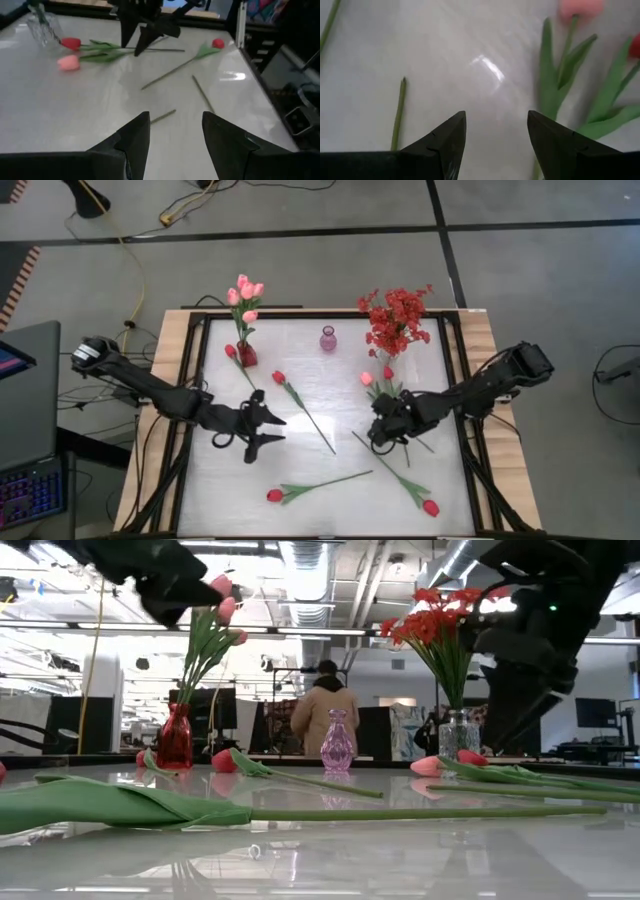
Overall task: Sort flowers into vase by color
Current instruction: Put the pink tulip into the red vase
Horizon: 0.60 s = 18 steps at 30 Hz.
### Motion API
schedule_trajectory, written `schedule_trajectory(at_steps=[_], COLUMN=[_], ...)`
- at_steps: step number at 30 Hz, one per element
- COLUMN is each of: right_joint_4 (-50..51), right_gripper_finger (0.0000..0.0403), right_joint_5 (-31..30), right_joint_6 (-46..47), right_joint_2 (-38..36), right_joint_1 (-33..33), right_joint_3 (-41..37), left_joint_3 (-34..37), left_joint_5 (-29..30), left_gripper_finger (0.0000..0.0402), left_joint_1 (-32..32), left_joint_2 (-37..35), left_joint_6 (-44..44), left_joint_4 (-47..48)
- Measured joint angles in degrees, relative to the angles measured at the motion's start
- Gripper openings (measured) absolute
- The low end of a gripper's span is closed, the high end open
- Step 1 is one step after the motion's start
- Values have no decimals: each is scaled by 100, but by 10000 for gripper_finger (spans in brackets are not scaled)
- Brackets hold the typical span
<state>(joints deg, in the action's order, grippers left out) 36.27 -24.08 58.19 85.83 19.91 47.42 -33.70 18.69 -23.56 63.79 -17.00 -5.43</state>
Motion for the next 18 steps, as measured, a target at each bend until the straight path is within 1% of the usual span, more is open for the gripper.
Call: schedule_trajectory(at_steps=[3, 8, 11, 18], right_joint_4=[145, 114, 99, 301], right_gripper_finger=[239, 239, 239, 239], right_joint_5=[-43, -146, -192, -167], right_joint_6=[18, -147, -257, -257], right_joint_2=[-55, -23, -23, -23], right_joint_1=[-121, -314, -411, -704], right_joint_3=[0, 0, 0, 0], left_joint_3=[344, 768, 866, 867], left_joint_5=[43, 429, 578, 585], left_gripper_finger=[169, 169, 169, 169], left_joint_1=[-52, -93, -93, -93], left_joint_2=[-317, -622, -663, -662], left_joint_6=[-272, -480, -535, -520], left_joint_4=[-81, -353, -442, -525])
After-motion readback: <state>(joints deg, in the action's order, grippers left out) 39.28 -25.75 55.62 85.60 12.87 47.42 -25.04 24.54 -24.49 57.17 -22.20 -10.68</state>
